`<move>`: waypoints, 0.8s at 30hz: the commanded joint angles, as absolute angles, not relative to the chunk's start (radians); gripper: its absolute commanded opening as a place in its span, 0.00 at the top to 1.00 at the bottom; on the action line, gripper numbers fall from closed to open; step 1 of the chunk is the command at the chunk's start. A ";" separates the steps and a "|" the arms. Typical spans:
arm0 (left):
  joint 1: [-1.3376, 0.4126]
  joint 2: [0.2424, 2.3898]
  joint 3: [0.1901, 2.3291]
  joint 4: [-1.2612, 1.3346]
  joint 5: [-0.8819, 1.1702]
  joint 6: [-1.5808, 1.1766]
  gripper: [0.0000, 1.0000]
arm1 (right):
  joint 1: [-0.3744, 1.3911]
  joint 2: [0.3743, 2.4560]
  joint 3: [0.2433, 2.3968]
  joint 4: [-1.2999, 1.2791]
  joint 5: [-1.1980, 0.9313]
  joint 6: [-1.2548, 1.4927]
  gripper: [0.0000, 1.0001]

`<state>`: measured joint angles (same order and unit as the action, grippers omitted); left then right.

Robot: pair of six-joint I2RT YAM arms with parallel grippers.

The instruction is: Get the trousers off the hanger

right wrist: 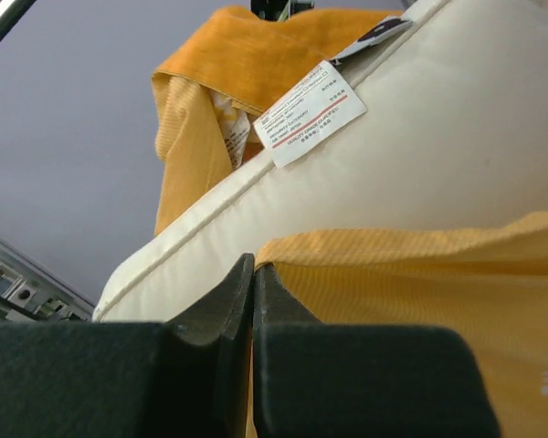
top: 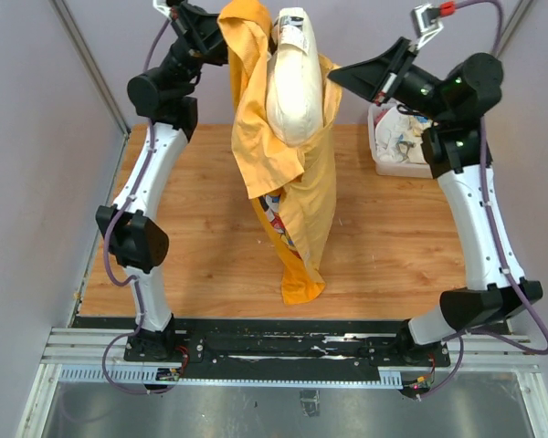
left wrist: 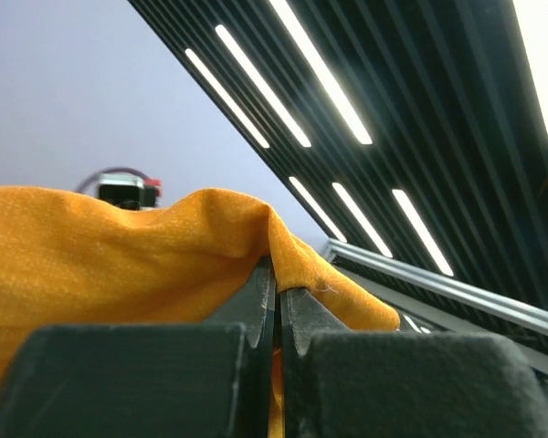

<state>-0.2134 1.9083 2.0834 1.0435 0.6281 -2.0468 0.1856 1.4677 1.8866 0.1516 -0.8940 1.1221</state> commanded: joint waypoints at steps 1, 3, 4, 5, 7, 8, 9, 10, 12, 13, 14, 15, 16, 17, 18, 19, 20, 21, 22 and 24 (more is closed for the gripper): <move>-0.279 1.968 2.238 1.056 0.572 -2.081 1.00 | 0.261 1.492 1.906 0.171 -0.877 1.088 0.99; -0.275 1.960 2.219 1.082 0.550 -2.115 1.00 | 0.241 1.484 1.927 0.133 -0.878 1.059 0.99; -0.264 1.954 2.219 1.085 0.550 -2.117 1.00 | 0.223 1.481 1.942 0.119 -0.887 1.055 0.99; -0.248 1.947 2.221 1.089 0.555 -2.120 1.00 | 0.194 1.475 1.956 0.119 -0.898 1.062 0.99; -0.207 1.921 2.195 1.117 0.556 -2.146 1.00 | 0.113 1.446 1.954 0.132 -0.910 1.091 1.00; -0.185 1.901 2.170 1.136 0.552 -2.159 1.00 | 0.065 1.427 1.939 0.160 -0.913 1.121 1.00; -0.159 1.880 2.142 1.150 0.544 -2.168 1.00 | 0.025 1.410 1.921 0.199 -0.920 1.154 0.99; -0.143 1.863 2.120 1.159 0.542 -2.170 1.00 | -0.005 1.402 1.908 0.232 -0.928 1.186 0.99; -0.128 1.847 2.107 1.155 0.557 -2.163 1.00 | -0.024 1.403 1.912 0.250 -0.940 1.206 1.00; -0.128 1.845 2.101 1.149 0.558 -2.160 1.00 | -0.024 1.404 1.910 0.254 -0.934 1.209 1.00; -0.137 1.846 2.100 1.140 0.559 -2.149 1.00 | -0.017 1.408 1.904 0.260 -0.927 1.215 0.99; -0.148 1.850 2.106 1.123 0.565 -2.133 1.00 | -0.003 1.411 1.896 0.275 -0.922 1.224 1.00; -0.170 1.856 2.112 1.099 0.571 -2.110 1.00 | 0.017 1.423 1.894 0.286 -0.920 1.228 0.99; -0.195 1.864 2.131 1.077 0.576 -2.087 1.00 | 0.047 1.431 1.894 0.282 -0.915 1.220 0.99; -0.221 1.876 2.152 1.046 0.583 -2.057 1.00 | 0.083 1.442 1.897 0.269 -0.908 1.204 1.00; -0.254 1.893 2.172 1.012 0.589 -2.032 1.00 | 0.120 1.454 1.908 0.238 -0.901 1.177 0.99; -0.281 1.912 2.197 0.988 0.593 -2.012 1.00 | 0.163 1.467 1.927 0.197 -0.894 1.138 0.99; -0.308 1.936 2.224 0.974 0.597 -2.001 1.00 | 0.203 1.482 1.943 0.161 -0.884 1.101 0.99; -0.328 1.960 2.245 0.968 0.595 -2.003 1.00 | 0.238 1.495 1.951 0.143 -0.874 1.074 0.99; -0.359 2.003 2.280 0.975 0.578 -2.031 1.00 | 0.288 1.522 1.956 0.140 -0.871 1.071 0.99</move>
<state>-0.3065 1.9518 2.1914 0.9859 0.6273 -2.0289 0.1932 1.4807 1.9106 0.1497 -0.9104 1.1404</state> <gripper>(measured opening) 0.015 0.010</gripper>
